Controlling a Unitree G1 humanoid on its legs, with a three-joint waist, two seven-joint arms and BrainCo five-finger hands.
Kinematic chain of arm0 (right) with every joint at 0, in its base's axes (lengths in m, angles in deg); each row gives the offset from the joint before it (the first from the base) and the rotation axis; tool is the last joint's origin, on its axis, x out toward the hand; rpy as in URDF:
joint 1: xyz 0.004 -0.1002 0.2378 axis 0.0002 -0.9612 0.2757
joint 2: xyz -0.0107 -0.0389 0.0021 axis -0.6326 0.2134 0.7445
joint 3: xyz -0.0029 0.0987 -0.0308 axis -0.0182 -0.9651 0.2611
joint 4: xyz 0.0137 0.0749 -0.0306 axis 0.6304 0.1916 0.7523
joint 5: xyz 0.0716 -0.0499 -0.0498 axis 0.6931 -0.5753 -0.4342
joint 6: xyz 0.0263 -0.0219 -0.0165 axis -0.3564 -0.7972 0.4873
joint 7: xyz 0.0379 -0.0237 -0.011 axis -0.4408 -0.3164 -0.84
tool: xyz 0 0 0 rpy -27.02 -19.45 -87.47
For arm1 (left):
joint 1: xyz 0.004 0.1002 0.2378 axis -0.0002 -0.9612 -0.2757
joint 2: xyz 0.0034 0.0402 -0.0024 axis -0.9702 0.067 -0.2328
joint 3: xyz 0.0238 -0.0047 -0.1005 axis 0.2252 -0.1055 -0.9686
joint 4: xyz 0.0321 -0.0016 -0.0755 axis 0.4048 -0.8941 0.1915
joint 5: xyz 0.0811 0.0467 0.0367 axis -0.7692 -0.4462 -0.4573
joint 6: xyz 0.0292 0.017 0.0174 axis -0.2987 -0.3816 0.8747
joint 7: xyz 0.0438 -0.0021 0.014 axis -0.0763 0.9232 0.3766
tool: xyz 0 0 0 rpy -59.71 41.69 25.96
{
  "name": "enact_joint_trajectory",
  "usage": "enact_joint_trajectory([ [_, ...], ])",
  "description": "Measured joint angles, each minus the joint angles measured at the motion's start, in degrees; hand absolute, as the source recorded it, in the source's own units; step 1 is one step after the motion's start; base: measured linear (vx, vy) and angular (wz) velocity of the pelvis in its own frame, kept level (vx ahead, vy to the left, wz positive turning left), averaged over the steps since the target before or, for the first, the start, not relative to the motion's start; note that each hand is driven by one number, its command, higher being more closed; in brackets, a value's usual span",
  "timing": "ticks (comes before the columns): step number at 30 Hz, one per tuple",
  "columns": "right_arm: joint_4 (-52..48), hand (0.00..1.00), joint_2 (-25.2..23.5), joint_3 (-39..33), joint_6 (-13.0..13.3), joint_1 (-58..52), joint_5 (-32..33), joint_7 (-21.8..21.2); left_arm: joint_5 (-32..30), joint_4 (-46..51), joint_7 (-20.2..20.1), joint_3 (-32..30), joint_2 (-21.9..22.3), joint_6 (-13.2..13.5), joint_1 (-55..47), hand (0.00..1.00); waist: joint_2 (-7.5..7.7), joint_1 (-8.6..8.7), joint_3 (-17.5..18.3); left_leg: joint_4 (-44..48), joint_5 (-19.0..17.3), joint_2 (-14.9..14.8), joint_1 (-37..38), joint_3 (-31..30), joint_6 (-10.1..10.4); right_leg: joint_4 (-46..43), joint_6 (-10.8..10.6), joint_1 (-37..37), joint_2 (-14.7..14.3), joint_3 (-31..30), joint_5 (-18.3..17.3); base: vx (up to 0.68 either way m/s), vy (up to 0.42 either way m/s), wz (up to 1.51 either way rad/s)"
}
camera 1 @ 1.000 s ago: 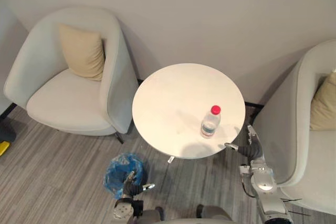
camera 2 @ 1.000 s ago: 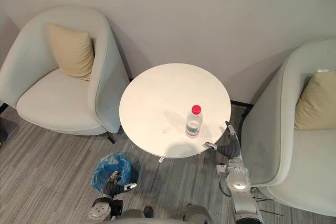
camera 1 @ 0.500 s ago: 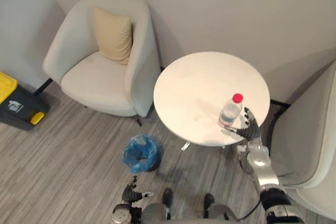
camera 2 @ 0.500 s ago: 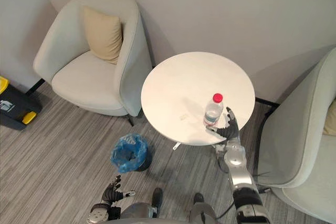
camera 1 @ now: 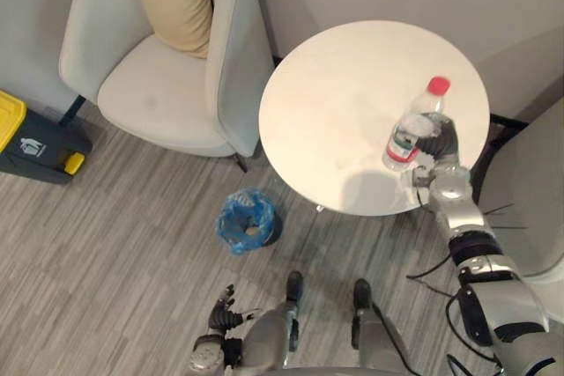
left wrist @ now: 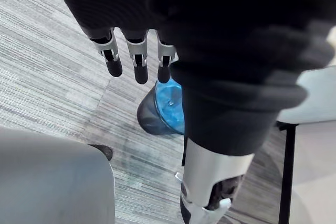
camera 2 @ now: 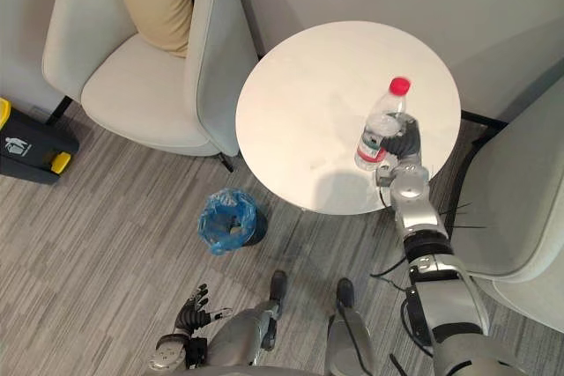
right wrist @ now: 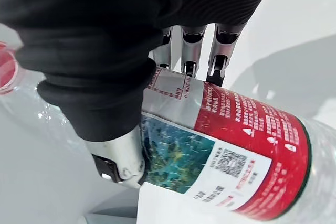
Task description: Gather rubbish on tea table into small bin, then transfer packed bag to large trash can.
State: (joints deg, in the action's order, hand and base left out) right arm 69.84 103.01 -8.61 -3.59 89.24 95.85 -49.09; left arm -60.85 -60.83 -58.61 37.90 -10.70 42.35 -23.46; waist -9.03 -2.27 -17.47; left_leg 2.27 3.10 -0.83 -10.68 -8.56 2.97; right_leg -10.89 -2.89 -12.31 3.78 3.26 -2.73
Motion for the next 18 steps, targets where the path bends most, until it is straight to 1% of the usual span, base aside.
enact_joint_trajectory([
  [2, -0.5, 1.00, 0.2, 0.3, -0.1, 0.0, 0.1, 0.0, 0.2, 0.0, 0.0, 0.7, 0.1, 0.0, 0.4, 0.00, 0.00, -0.13, -0.2, 0.0, 0.0, 0.0, 0.0, -0.5, 0.0, 0.0, 0.0, 0.1, 0.0, 0.0, 0.0, 0.05, -0.007, 0.04],
  [4, -3.7, 1.00, 0.1, 0.3, -0.3, -0.9, -0.3, 0.1, 0.2, 0.0, 0.1, 1.0, 0.3, 0.0, 0.8, 0.00, 0.03, -0.13, -0.4, -0.1, 0.0, 0.1, 0.0, -0.9, 0.0, 0.0, 0.1, 0.1, 0.0, 0.1, 0.0, 0.02, -0.001, 0.05],
  [5, -8.4, 1.00, 0.1, 0.3, -0.3, -2.8, -0.7, 0.1, 0.2, 0.0, 0.1, 1.0, 0.4, 0.0, 0.8, 0.00, 0.09, -0.09, -0.6, -0.1, 0.0, 0.1, 0.0, -1.0, 0.0, 0.0, 0.3, 0.2, 0.0, 0.3, -0.2, 0.00, 0.002, 0.12],
  [6, -13.8, 1.00, 0.0, 0.2, -0.1, -5.6, -2.5, 0.2, 0.2, 0.0, 0.1, 1.0, 0.4, -0.1, 0.8, 0.00, 0.09, 0.08, -0.6, -0.1, 0.0, 0.2, 0.2, -1.7, 0.0, 0.0, 0.4, 0.7, 0.2, 1.0, -0.5, 0.00, 0.000, 0.20],
  [7, -16.7, 1.00, -0.1, 0.1, 0.0, -7.2, -3.3, 0.3, 0.1, 0.0, 0.1, 0.9, 0.4, -0.1, 0.8, 0.00, 0.10, 0.17, -0.6, -0.1, 0.0, 0.3, 0.5, -2.2, 0.0, 0.0, 0.5, 1.2, 0.3, 1.4, -0.8, 0.00, -0.003, 0.34],
  [9, -25.7, 1.00, -1.2, 0.1, 0.5, -13.7, -6.8, 0.4, -0.2, 0.0, 0.1, 0.9, 0.5, -0.1, 0.7, 0.00, 0.28, 0.29, -0.6, -0.2, 0.0, 0.9, 2.2, -4.2, 0.0, -1.9, 0.5, 3.0, 0.7, 3.3, -2.8, 0.00, -0.032, 0.65],
  [10, -32.1, 1.00, -3.1, 0.0, 0.7, -18.4, -9.0, 0.5, -0.5, -0.2, 0.1, 0.8, 0.4, -0.1, 0.7, 0.00, 0.63, 1.32, -0.6, -0.3, 0.0, 1.7, 3.1, -6.3, 0.0, -4.5, 0.3, 3.7, 2.0, 5.5, -5.0, -0.01, -0.040, 0.76],
  [11, -33.3, 1.00, -3.6, 0.0, 0.9, -19.2, -9.5, 0.4, -0.6, -0.3, 0.1, 0.7, 0.4, -0.1, 0.7, 0.00, 0.69, 1.52, -0.6, -0.3, 0.0, 1.8, 3.2, -6.8, 0.0, -5.1, 0.4, 3.8, 2.3, 6.1, -5.5, -0.03, -0.049, 0.91],
  [12, -37.2, 1.00, -5.6, 0.0, 2.3, -23.1, -11.4, 0.4, -1.0, -0.4, 0.1, 0.7, 0.4, -0.2, 0.8, 0.00, 1.20, 1.62, -0.4, -0.3, 0.3, 2.5, 3.4, -7.9, -0.2, -7.2, 0.3, 4.0, 3.3, 8.0, -7.1, -0.04, -0.042, 0.75],
  [13, -39.4, 1.00, -6.8, 0.1, 3.1, -25.7, -12.4, 0.1, -1.4, -0.5, 0.1, 0.7, 0.5, -0.2, 0.8, 0.00, 1.84, 1.59, -0.3, -0.4, 0.4, 3.1, 3.3, -8.2, -0.8, -8.8, 0.4, 4.0, 4.5, 9.7, -8.5, -0.05, -0.046, 0.85],
  [14, -40.2, 1.00, -7.5, 0.2, 3.4, -26.8, -13.0, 0.0, -1.5, -0.5, 0.1, 0.8, 0.5, -0.2, 0.8, 0.00, 2.15, 1.69, -0.3, -0.4, -0.2, 3.4, 2.8, -7.2, -2.4, -9.3, 0.4, 4.3, 5.1, 10.9, -9.0, -0.06, -0.014, 1.03],
  [15, -41.8, 1.00, -8.4, 0.0, 3.4, -29.5, -13.8, 0.0, -1.6, -1.0, 0.1, 0.7, 0.5, -0.2, 1.5, 0.00, 2.68, 2.15, -0.2, 0.1, -1.5, 2.7, 1.9, -0.6, -7.2, -9.3, 0.1, 5.5, 6.6, 14.0, -9.5, -0.03, 0.006, 1.37],
  [16, -42.4, 1.00, -9.4, 0.3, 3.4, -31.3, -13.9, 0.0, -1.8, -1.2, 0.1, 0.8, 0.7, -0.3, 2.1, 0.00, 3.19, 3.04, 0.0, 0.9, -1.9, 0.4, 1.6, 8.9, -8.0, -8.9, -0.3, 7.1, 8.0, 17.2, -9.7, -0.01, 0.026, 1.44],
  [17, -42.8, 1.00, -9.8, 0.3, 3.4, -32.1, -13.9, 0.0, -1.8, -1.3, 0.1, 0.8, 0.9, -0.3, 2.2, 0.00, 3.58, 3.23, 0.0, 1.8, -1.9, -1.0, 1.4, 14.0, -8.0, -9.0, -0.6, 7.7, 8.5, 18.7, -10.0, 0.06, 0.067, 1.32],
  [18, -43.3, 1.00, -10.8, 0.5, 3.4, -33.3, -14.0, -0.1, -2.1, -1.3, 0.1, 0.8, 1.4, -0.2, 2.2, 0.00, 3.05, 3.25, 0.4, 3.8, -0.7, -3.6, 1.7, 22.5, -7.0, -9.3, -1.4, 9.0, 9.1, 20.6, -10.6, 0.07, 0.084, 0.85],
])
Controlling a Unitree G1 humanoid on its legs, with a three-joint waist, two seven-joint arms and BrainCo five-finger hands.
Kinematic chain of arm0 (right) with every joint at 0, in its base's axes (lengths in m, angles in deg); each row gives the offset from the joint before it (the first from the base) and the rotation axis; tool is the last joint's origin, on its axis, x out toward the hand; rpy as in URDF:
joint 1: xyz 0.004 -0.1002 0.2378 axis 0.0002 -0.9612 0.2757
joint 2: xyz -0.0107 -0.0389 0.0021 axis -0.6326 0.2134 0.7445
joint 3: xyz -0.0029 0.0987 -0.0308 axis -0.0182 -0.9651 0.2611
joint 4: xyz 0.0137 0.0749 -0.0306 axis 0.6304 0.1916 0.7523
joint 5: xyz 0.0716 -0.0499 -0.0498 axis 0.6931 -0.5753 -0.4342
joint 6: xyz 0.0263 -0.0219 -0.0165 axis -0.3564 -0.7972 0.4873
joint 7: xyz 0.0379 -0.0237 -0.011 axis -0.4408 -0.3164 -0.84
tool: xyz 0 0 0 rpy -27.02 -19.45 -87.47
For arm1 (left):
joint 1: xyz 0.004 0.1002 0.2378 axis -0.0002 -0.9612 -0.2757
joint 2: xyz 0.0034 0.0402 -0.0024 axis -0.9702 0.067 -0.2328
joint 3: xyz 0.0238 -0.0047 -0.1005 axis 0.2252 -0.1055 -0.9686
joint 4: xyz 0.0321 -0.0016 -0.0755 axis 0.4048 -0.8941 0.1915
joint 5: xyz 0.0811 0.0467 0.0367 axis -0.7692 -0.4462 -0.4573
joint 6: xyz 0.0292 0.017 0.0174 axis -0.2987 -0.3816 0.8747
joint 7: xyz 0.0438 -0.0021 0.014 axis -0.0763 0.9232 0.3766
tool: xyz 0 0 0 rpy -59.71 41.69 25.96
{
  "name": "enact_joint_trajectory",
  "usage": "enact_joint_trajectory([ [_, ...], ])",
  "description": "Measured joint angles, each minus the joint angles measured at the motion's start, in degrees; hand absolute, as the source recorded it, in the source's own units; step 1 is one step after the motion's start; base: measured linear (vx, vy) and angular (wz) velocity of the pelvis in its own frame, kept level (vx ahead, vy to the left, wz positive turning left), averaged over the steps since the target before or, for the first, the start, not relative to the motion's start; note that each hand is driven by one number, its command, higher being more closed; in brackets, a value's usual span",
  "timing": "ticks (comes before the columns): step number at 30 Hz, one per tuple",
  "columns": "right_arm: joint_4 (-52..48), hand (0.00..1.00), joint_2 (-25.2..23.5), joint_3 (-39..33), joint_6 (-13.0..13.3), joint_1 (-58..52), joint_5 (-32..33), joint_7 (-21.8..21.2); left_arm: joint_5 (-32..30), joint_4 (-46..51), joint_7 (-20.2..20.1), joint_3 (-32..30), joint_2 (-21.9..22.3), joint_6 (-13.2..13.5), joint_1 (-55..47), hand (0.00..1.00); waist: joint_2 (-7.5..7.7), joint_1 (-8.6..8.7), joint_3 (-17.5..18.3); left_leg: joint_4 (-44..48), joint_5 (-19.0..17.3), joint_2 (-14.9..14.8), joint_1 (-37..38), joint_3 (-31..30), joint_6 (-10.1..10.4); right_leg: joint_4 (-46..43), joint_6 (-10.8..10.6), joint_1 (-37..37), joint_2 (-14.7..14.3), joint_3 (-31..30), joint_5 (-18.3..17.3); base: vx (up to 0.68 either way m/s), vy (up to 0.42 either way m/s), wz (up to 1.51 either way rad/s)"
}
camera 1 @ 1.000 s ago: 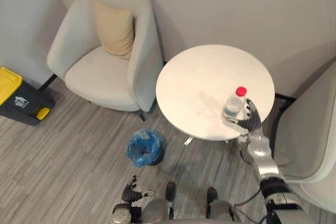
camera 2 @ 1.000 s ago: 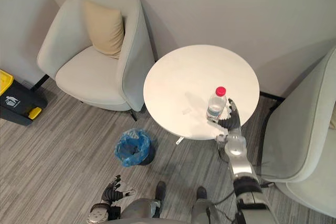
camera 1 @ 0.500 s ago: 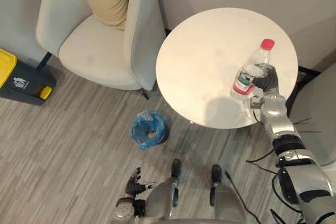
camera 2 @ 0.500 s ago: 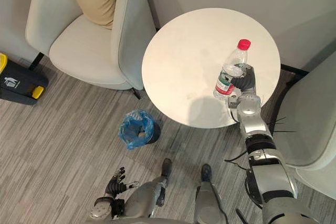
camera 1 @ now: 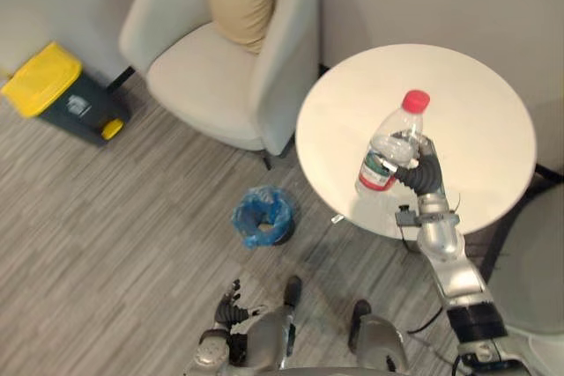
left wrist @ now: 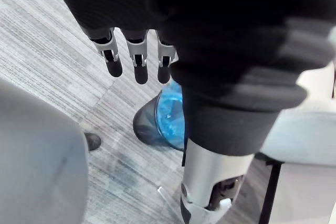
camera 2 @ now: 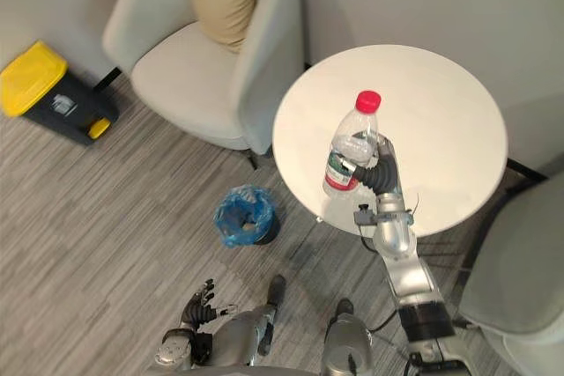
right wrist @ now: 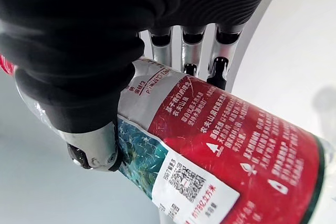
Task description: Gather rubbish on tea table into small bin, then transfer packed bag to large trash can.
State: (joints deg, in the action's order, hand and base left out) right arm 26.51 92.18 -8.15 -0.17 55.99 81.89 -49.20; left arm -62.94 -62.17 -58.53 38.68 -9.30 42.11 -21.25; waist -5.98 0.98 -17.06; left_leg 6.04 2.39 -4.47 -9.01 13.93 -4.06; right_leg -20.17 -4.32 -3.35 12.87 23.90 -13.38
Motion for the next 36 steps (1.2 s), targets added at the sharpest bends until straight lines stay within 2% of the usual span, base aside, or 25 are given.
enact_joint_trajectory([
  [1, -0.3, 1.00, -0.6, 0.3, 0.0, -0.6, 0.0, 0.0, -0.3, -0.1, 0.0, 0.0, 0.2, 0.0, 0.0, 0.00, 0.16, -0.13, 0.2, 0.8, 1.0, -0.7, -0.3, 2.2, 1.6, -0.2, -0.4, 0.4, 0.5, 0.7, -0.3, 0.12, 0.124, 0.78],
  [2, -0.4, 1.00, -1.8, 1.3, 0.0, -1.3, -0.4, -0.1, -0.5, 0.0, 0.0, 0.0, 0.0, 0.1, 0.2, 0.00, 0.96, -0.31, 0.7, 1.3, 0.9, 0.0, -0.5, 4.9, 1.6, 0.3, -1.2, 1.2, 1.4, 1.6, -0.3, 0.13, 0.125, 0.56],
  [4, -1.0, 1.00, -3.8, 3.2, 0.0, -2.9, -1.9, -0.9, -0.6, -0.2, 0.0, 0.1, -0.3, 0.1, 0.1, 0.00, 1.84, -0.58, 1.3, 1.3, -0.5, 1.0, -0.2, 4.4, 2.0, 1.8, -2.3, 3.1, 1.9, 3.2, 0.1, 0.14, 0.118, 0.47],
  [6, -2.5, 1.00, -5.5, 6.3, 0.2, -6.2, -3.5, -2.7, -1.7, -0.3, 0.0, 0.5, -1.2, 0.2, 0.1, 0.00, 3.42, -1.15, 2.2, 3.8, -3.5, 2.6, -0.1, 3.4, 1.8, 2.6, -3.5, 5.5, 3.5, 3.6, 0.1, 0.16, 0.121, 0.35],
  [7, -2.5, 1.00, -5.8, 6.9, 0.3, -7.0, -4.1, -3.0, -1.8, -0.4, -0.1, 0.4, -1.3, 0.2, 0.1, 0.00, 3.72, -1.37, 2.4, 4.8, -4.7, 3.1, 0.0, 3.3, 1.7, 1.9, -4.1, 6.0, 4.1, 3.7, -0.1, 0.19, 0.159, 0.23],
  [8, -2.4, 1.00, -5.9, 7.9, 0.3, -8.2, -4.5, -3.9, -2.6, -0.7, -0.1, 0.5, -1.4, 0.2, 0.1, 0.00, 3.89, -1.76, 2.5, 6.2, -7.4, 3.7, 0.9, 2.9, 1.4, -2.3, -4.3, 5.9, 5.4, 2.8, -0.2, 0.19, 0.177, 0.17],
  [9, -2.4, 1.00, -5.8, 8.5, 0.3, -9.4, -5.1, -4.1, -2.8, -1.2, -0.1, 0.5, -1.8, 0.2, -0.1, 0.00, 4.07, -1.57, 2.6, 7.1, -8.7, 4.2, 2.2, 2.5, 1.1, -10.0, -3.2, 3.7, 7.3, 0.1, 0.6, 0.19, 0.174, 0.14],
  [10, -2.4, 1.00, -5.8, 8.7, 0.3, -9.8, -5.8, -4.4, -2.8, -1.4, -0.1, 0.5, -2.1, 0.2, -0.3, 0.00, 4.15, -1.50, 2.7, 7.3, -9.3, 4.5, 2.9, 1.7, 0.9, -14.3, -1.5, 1.8, 7.8, -2.3, 1.7, 0.17, 0.137, 0.17],
  [11, -2.2, 1.00, -5.7, 8.8, 0.3, -10.2, -6.6, -4.9, -2.8, -1.6, -0.1, 0.5, -2.9, 0.1, -0.7, 0.00, 4.24, -0.99, 2.8, 7.7, -10.5, 4.3, 3.7, 0.8, 0.3, -20.9, 0.4, -2.2, 7.5, -7.1, 1.3, 0.16, 0.098, 0.26],
  [12, -2.0, 1.00, -5.7, 8.8, 0.3, -10.2, -6.8, -4.9, -2.8, -1.9, -0.1, 0.5, -3.4, 0.0, -0.9, 0.00, 4.48, -0.27, 2.9, 8.0, -11.0, 4.3, 3.8, -0.4, 0.1, -22.4, 0.6, -4.2, 6.1, -10.1, -0.3, 0.16, 0.079, 0.44],
  [15, -0.7, 1.00, -4.7, 8.8, 0.3, -10.2, -8.9, -4.9, -2.8, -3.0, -0.1, 0.8, -4.5, 0.1, -0.7, 0.00, 4.68, 1.31, 2.9, 8.8, -11.0, 4.1, 3.9, -4.3, 0.7, -16.3, -0.5, -11.2, -1.2, -20.8, -2.7, 0.19, -0.001, 0.76],
  [16, 0.3, 1.00, -4.5, 8.8, 0.3, -10.2, -8.9, -4.9, -2.8, -3.1, 0.0, 1.1, -4.6, 0.1, -0.7, 0.00, 4.92, 1.43, 2.9, 9.8, -11.3, 4.6, 3.7, -5.5, 1.2, -13.3, -0.8, -12.0, -2.4, -22.4, -2.4, 0.19, -0.064, 0.88],
  [17, 0.9, 1.00, -4.2, 8.9, 0.3, -10.2, -9.2, -4.9, -2.8, -3.1, -0.1, 1.5, -4.8, 0.1, -0.5, 0.00, 5.16, 1.40, 2.8, 11.0, -11.6, 5.0, 3.3, -6.3, 1.6, -10.8, -1.1, -12.3, -2.8, -22.4, -1.5, 0.18, -0.105, 0.97],
  [18, 2.3, 1.00, -3.6, 9.3, 0.4, -9.9, -9.7, -4.8, -2.9, -2.9, -0.1, 2.1, -5.3, 0.2, -0.1, 0.00, 6.30, 1.30, 2.8, 13.7, -12.3, 6.6, 1.6, -7.8, 2.6, -5.7, -0.5, -13.0, -2.4, -22.3, 4.5, 0.16, -0.152, 1.15],
  [19, 6.0, 1.00, -1.7, 10.5, 0.3, -6.9, -11.2, -4.7, -2.9, -2.9, 0.1, 2.1, -4.3, 0.3, 1.3, 0.00, 4.43, 1.28, 1.5, 17.5, -13.3, 6.0, -1.4, -10.0, 3.5, -7.0, -0.4, -14.2, -2.3, -21.1, 5.8, 0.13, -0.146, 0.99],
  [20, 6.9, 1.00, -1.4, 10.7, 0.3, -6.1, -11.3, -4.7, -2.9, -2.8, 0.1, 2.1, -4.2, 0.5, 1.5, 0.00, 4.06, 1.16, 1.4, 18.1, -13.3, 5.9, -2.1, -10.3, 3.6, -7.0, -0.3, -14.3, -2.3, -20.7, 5.8, 0.10, -0.133, 0.71],
  [21, 10.1, 1.00, 0.4, 11.5, 0.0, -2.5, -12.4, -4.7, -2.8, -2.2, 0.2, 2.2, -3.5, 1.0, 2.4, 0.00, 2.44, 0.63, 0.6, 19.7, -13.3, 5.1, -5.7, -11.2, 3.7, -6.7, -0.1, -16.1, -2.8, -19.1, 5.9, 0.02, -0.100, 0.41],
  [22, 12.4, 1.00, 1.3, 12.2, -0.4, 1.6, -13.2, -4.3, -2.7, -1.2, 0.7, 2.2, -3.1, 1.3, 3.9, 0.00, 1.65, 0.56, -1.3, 20.5, -13.1, 4.7, -8.4, -11.8, 4.1, -7.5, 0.3, -18.4, -2.9, -18.1, 6.2, -0.01, -0.106, 0.43],
  [23, 13.7, 1.00, 1.6, 12.5, -0.7, 3.5, -13.4, -3.9, -2.7, -0.8, 1.2, 2.2, -3.0, 1.3, 4.8, 0.00, 1.46, 0.66, -2.0, 20.8, -12.9, 4.6, -9.9, -12.2, 4.3, -8.3, 0.4, -20.0, -2.8, -17.7, 6.3, -0.07, -0.107, 0.33],
  [24, 14.8, 1.00, 1.7, 12.6, -1.5, 6.4, -13.5, -3.0, -2.2, 0.0, 1.8, 2.2, -2.8, 1.3, 6.8, 0.00, 1.45, -0.09, -3.4, 21.0, -12.9, 4.6, -12.2, -12.2, 4.4, -9.9, 0.7, -22.7, -2.7, -17.6, 6.1, -0.08, -0.084, 0.20],
  [26, 15.9, 1.00, 1.7, 13.2, -1.9, 10.8, -13.8, -2.1, -1.4, 1.7, 2.9, 2.1, -2.3, 1.8, 9.7, 0.00, 1.54, -0.70, -7.2, 23.2, -12.9, 4.6, -14.3, -12.2, 4.5, -13.2, 1.3, -25.2, -2.4, -17.6, 5.6, -0.16, -0.089, 0.18],
  [28, 15.9, 1.00, 1.6, 14.6, -1.9, 14.3, -15.2, -0.5, -0.3, 3.0, 4.2, 1.7, -1.7, 2.5, 11.5, 0.00, 1.52, -1.02, -7.8, 27.6, -13.7, 4.5, -20.3, -11.9, 5.6, -17.7, 1.7, -30.7, -1.7, -17.7, 4.3, -0.19, -0.062, 0.17],
  [32, 16.0, 1.00, 0.4, 16.7, -3.4, 22.8, -15.8, 2.1, 1.7, 4.0, 6.8, -0.6, -0.2, 3.1, 17.0, 0.00, 1.57, -1.96, -9.8, 39.3, -17.3, 2.4, -34.9, -10.9, 5.3, -27.5, 2.4, -43.8, -1.6, -17.8, 0.8, -0.25, -0.062, 0.15],
  [36, 16.0, 1.00, 0.5, 16.5, -4.2, 31.0, -16.8, 4.4, 2.9, 8.2, 8.2, -2.4, 0.8, 3.7, 21.2, 0.00, 1.62, -2.60, -12.8, 47.2, -17.7, 1.2, -48.5, -10.6, 5.1, -35.3, 2.5, -57.1, -1.3, -18.5, -0.1, -0.22, -0.076, 0.10],
])
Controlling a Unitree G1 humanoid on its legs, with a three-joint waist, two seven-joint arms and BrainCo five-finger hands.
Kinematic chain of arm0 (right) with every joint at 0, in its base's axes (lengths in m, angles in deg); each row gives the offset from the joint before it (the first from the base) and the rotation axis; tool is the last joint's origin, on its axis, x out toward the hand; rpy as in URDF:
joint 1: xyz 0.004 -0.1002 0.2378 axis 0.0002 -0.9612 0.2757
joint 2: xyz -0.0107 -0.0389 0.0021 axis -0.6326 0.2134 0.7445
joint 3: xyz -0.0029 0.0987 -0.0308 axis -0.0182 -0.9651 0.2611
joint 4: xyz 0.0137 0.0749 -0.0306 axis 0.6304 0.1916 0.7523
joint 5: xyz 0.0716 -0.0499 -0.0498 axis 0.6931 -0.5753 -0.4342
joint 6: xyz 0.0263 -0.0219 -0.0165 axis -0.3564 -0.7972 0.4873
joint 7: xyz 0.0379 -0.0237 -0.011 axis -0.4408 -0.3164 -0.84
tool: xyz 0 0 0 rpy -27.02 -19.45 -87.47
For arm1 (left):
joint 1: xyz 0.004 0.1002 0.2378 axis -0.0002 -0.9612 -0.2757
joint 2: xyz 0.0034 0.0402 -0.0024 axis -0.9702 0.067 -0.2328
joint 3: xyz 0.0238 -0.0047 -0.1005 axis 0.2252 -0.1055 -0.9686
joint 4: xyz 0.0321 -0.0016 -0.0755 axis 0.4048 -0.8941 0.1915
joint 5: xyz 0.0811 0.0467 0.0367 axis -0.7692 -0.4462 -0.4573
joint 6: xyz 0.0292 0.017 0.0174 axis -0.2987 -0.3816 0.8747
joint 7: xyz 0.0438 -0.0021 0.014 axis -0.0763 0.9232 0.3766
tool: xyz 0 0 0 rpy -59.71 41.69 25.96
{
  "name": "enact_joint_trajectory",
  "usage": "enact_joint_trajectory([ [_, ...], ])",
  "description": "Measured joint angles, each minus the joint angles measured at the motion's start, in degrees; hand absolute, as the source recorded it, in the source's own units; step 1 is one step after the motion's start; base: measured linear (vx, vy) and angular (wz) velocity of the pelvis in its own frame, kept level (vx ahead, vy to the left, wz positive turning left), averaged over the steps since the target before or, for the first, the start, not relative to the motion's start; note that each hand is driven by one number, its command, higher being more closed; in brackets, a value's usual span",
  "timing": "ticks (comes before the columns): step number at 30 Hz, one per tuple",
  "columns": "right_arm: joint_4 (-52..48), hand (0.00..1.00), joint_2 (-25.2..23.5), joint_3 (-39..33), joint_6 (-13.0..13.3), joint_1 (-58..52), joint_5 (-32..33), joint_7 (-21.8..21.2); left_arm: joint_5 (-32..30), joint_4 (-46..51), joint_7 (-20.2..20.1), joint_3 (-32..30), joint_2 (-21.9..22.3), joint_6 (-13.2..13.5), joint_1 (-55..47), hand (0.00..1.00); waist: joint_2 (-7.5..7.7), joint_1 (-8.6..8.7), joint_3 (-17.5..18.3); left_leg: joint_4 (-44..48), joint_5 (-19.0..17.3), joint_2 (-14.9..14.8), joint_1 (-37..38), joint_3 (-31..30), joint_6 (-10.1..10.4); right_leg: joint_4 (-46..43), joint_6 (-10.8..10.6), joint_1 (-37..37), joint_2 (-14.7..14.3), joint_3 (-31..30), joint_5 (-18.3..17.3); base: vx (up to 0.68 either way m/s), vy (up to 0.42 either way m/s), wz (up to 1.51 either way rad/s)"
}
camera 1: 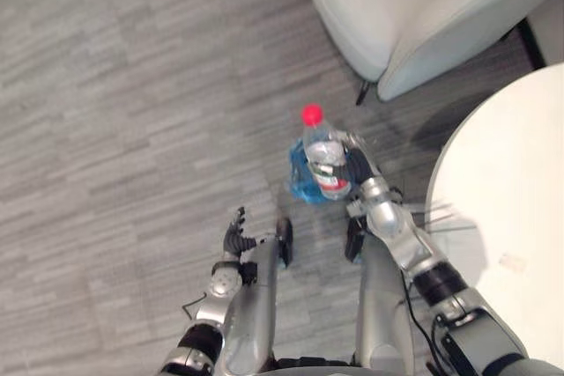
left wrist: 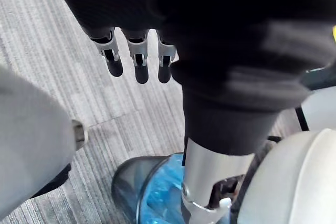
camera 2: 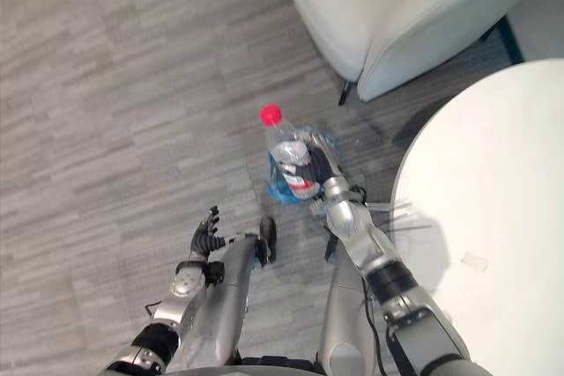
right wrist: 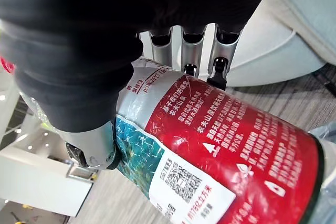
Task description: Gather rubbish on tea table into small bin, then transfer packed bag to large trash can.
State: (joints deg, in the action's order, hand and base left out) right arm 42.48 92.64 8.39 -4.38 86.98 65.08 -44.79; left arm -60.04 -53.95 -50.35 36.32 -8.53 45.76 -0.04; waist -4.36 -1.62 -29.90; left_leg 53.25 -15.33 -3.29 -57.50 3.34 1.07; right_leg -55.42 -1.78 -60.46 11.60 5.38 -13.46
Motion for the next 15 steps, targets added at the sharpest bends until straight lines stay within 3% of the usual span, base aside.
enact_joint_trajectory([
  [1, 0.0, 1.00, 0.8, -0.1, -0.9, 2.6, -0.1, 1.3, 0.1, 2.4, 0.6, -0.5, 0.0, 0.4, 2.0, 0.00, 0.05, -0.79, -0.4, 2.4, 0.1, -0.6, -5.2, 0.5, 0.1, -2.6, 0.0, -5.4, 0.2, -0.4, 0.0, -0.17, -0.096, 0.09],
  [5, 3.6, 1.00, 3.0, -0.1, -2.3, 8.3, 0.0, 3.1, 0.8, 6.5, 1.3, -2.5, -0.2, 1.8, 5.4, 0.00, -0.03, -1.57, -1.3, 7.8, 0.3, -1.7, -14.2, 0.7, 0.3, -7.5, 0.3, -14.3, 0.2, -0.9, -0.1, -0.10, -0.046, 0.03],
  [11, 10.2, 1.00, 5.8, -1.5, -4.1, 15.4, 0.2, 4.9, 2.4, 10.6, 1.9, -3.5, -1.1, 3.4, 7.6, 0.00, -0.01, -2.42, -1.3, 10.8, 0.5, -1.7, -21.6, 0.4, 0.0, -10.5, 0.3, -21.6, 0.4, -1.3, -0.1, -0.06, 0.016, 0.01],
  [12, 11.7, 0.00, 6.0, -1.4, -4.2, 16.6, 0.2, 5.4, 2.4, 10.8, 1.8, -3.4, -1.4, 3.6, 7.6, 0.00, -0.01, -2.43, -1.3, 10.8, 0.6, -1.7, -22.1, 0.4, -0.1, -10.5, 0.3, -22.0, 0.4, -1.3, -0.1, -0.04, 0.041, 0.01],
  [15, 14.3, 0.00, 6.5, -1.3, -4.8, 18.6, 0.3, 5.8, 2.4, 11.2, 1.8, -3.3, -1.9, 4.1, 7.6, 0.00, -0.01, -2.51, -1.3, 10.8, 0.6, -1.7, -22.8, 0.5, -0.1, -10.4, 0.3, -22.8, 0.4, -1.4, -0.1, -0.03, 0.034, 0.00],
])
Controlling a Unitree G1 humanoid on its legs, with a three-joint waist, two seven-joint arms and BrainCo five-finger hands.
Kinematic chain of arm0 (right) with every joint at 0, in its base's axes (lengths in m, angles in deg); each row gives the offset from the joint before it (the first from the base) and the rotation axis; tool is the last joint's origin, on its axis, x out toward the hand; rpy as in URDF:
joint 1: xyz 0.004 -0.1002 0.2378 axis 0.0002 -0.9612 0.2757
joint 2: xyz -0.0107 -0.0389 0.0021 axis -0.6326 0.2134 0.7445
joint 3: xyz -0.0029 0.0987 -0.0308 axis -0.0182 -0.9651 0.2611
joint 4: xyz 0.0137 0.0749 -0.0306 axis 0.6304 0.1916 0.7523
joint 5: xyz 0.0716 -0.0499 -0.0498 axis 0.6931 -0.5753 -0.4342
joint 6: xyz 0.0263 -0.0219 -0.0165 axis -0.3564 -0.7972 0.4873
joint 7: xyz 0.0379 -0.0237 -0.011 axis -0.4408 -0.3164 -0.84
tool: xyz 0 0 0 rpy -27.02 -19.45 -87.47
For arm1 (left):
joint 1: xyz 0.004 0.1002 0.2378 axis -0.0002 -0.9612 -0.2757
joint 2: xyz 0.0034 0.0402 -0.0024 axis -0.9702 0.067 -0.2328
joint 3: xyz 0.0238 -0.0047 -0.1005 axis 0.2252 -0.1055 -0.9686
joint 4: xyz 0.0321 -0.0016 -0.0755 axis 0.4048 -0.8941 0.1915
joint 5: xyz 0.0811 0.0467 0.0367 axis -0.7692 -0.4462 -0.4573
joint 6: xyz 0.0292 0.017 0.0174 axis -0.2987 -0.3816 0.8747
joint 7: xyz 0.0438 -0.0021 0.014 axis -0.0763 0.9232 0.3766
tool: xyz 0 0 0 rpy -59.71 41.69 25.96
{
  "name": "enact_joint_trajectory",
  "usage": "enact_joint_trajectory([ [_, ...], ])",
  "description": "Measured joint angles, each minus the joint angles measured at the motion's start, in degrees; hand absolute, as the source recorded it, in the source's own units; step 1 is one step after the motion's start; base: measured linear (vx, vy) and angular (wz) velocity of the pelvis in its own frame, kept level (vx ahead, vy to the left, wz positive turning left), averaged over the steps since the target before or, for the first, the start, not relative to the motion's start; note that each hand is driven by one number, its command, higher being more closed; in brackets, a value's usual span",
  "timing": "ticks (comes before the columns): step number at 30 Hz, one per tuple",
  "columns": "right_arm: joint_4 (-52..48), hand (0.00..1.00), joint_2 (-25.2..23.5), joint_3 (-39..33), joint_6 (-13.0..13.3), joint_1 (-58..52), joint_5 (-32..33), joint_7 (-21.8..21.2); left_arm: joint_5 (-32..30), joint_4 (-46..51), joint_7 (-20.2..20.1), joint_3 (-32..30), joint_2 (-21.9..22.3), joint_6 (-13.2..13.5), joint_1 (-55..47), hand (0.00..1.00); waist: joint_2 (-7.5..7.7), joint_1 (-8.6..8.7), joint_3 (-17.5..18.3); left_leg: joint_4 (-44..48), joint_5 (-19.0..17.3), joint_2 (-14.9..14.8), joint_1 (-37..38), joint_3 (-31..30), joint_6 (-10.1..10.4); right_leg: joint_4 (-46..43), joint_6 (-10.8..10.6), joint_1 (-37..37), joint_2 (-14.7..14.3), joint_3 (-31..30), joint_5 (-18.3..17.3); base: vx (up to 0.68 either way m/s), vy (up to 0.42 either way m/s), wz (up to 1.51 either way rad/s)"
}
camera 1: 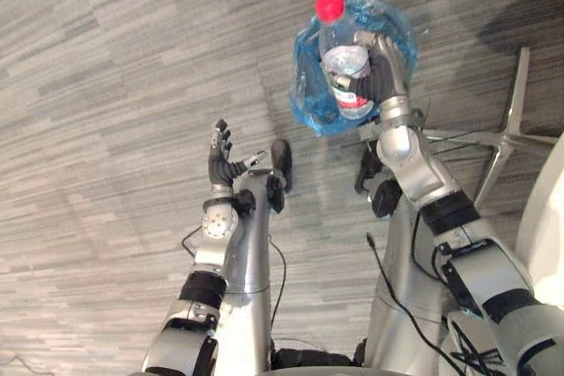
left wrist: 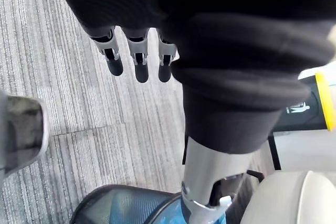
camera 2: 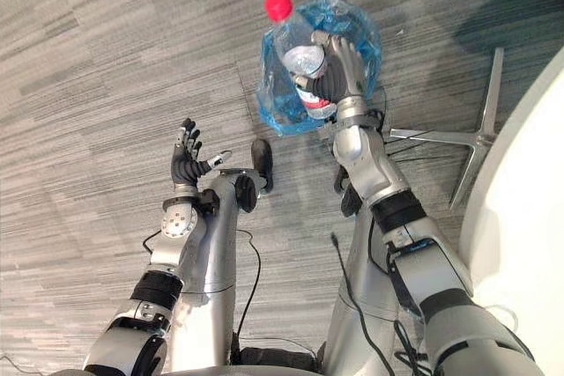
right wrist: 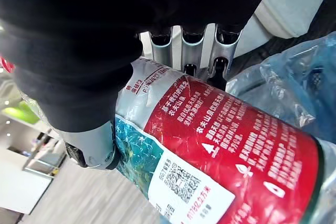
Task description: Gather rubbish on tea table into small bin, then transfer packed bag to large trash can.
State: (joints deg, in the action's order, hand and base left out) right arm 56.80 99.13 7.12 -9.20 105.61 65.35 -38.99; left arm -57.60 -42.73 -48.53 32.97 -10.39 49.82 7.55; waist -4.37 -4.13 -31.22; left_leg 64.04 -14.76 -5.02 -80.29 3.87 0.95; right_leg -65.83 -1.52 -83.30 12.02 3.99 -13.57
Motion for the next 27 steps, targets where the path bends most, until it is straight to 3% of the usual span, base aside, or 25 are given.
enact_joint_trajectory([
  [6, 0.5, 0.00, 0.0, 0.4, -1.0, 0.7, 1.1, 0.1, 1.1, 0.2, 0.0, -0.1, -0.2, 0.0, 0.0, 0.00, 0.01, 0.04, 0.0, 0.0, 0.0, -0.2, -0.3, 0.0, -0.1, 0.4, 0.0, -0.2, -0.2, 0.1, 0.0, -0.02, 0.029, -0.02],
  [14, -19.1, 0.00, -1.4, 0.3, -0.6, -10.3, -4.1, 1.3, 0.8, -1.1, -0.1, -0.6, -0.1, -1.7, 0.0, 0.00, 1.00, 0.16, -0.1, -1.1, 0.0, -1.0, 2.4, -0.3, -0.3, 2.1, 0.0, 3.1, -1.0, 0.8, 0.1, -0.02, 0.026, -0.04],
  [18, -23.4, 0.00, -0.9, 2.2, 1.7, -17.9, -8.7, 1.0, 0.1, -1.9, -0.2, -1.6, -0.1, -2.2, -0.6, 0.00, 2.53, 0.47, 0.0, -2.5, 0.0, -1.1, 4.8, -0.4, -0.2, 3.4, -0.1, 5.5, -1.2, 1.2, 0.1, 0.00, 0.000, 0.00],
  [23, -21.9, 0.00, -0.3, 5.6, 3.7, -21.6, -12.9, -1.7, -1.3, -3.0, -0.3, -1.6, -0.5, -2.7, -0.6, 0.00, 2.78, 1.55, -0.1, -3.4, 0.1, -1.1, 5.8, -0.7, -0.1, 4.5, 0.0, 7.0, -1.2, 1.8, 0.2, 0.00, 0.000, 0.00],
  [27, -13.1, 0.00, -1.2, 8.4, 3.7, -20.3, -16.5, -4.1, -1.3, -3.4, -0.3, -1.6, -0.8, -2.6, -0.6, 0.00, 2.88, 1.61, -0.1, -4.3, 0.3, -1.0, 6.1, -0.8, 0.1, 5.1, 0.0, 7.2, -1.1, 2.1, 0.3, 0.00, 0.003, 0.01],
])
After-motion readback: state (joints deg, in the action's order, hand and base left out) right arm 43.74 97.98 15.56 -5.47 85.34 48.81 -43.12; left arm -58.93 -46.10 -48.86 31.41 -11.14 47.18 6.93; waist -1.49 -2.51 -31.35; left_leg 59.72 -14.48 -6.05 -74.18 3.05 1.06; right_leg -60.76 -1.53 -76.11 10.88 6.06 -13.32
